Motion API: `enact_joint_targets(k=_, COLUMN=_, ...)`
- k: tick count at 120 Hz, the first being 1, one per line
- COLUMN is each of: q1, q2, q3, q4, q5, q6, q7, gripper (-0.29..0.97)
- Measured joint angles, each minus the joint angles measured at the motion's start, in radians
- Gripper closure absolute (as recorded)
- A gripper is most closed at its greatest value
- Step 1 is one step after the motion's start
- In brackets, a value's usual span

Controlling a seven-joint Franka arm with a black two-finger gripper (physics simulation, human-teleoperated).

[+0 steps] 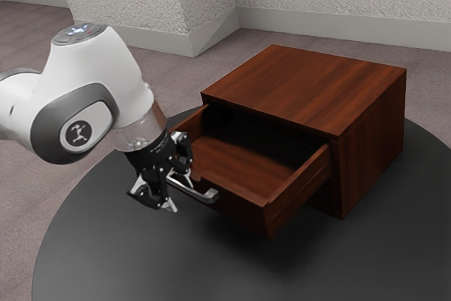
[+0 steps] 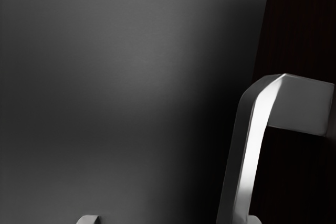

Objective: Pull the drawer handle with one arm to open the drawer

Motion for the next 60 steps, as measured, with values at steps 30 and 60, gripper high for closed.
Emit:
enact_joint_targets(k=30, q1=0.0, q2=-0.011, q3=0.001, q4=0.001, q5=0.0, q6=-0.033, q7=-0.005, gripper=0.38)
enact_joint_targets(k=60, q1=-0.001, q2=-0.011, q3=0.002, q4=0.003, q5=0.0, q6=-0.046, q7=-0.007, gripper=0.36)
